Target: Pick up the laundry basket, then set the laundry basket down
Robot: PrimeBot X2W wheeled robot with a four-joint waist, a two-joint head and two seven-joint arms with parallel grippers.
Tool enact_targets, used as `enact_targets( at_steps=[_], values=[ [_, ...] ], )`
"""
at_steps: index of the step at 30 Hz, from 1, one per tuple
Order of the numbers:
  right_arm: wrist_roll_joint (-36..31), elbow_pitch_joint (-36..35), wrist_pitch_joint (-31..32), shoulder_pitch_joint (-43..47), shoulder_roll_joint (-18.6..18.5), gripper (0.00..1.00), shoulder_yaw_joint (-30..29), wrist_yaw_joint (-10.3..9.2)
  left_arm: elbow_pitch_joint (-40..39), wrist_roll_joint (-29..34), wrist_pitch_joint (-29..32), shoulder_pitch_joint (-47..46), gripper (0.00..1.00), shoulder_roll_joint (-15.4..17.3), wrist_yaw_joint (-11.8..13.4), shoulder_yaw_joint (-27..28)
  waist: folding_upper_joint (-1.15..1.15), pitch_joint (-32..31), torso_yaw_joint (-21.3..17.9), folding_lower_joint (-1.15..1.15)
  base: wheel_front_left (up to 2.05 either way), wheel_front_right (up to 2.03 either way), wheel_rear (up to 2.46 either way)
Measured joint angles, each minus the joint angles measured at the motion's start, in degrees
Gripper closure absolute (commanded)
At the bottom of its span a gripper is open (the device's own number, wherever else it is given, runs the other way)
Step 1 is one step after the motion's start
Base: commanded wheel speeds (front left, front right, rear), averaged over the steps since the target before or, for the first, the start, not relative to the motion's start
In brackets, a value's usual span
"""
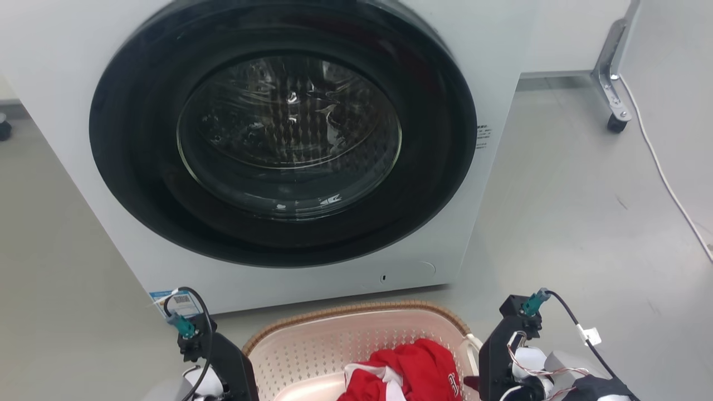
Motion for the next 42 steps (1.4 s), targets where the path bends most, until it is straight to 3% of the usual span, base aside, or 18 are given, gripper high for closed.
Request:
enact_targets(
  at_steps=[12,42],
  values=[
    [1.62,0.37,1.67,1.37,0.02,1.00,0.86,-0.11,-0.20,-0.87,1.00,1.97,1.00,0.00,0.01,-0.34,0.00,-2.52,-0.80,0.00,0.00,0.00,0.00],
    [4.57,-0.40,2.49,1.51,-0.01,1.00,3.09,-1.07,-1.99,-3.27,1.34,2.97,1.00,0.99,0.42,-1.58,0.01,-2.09,-0.64,0.01,0.00,0.00,0.00]
  ],
)
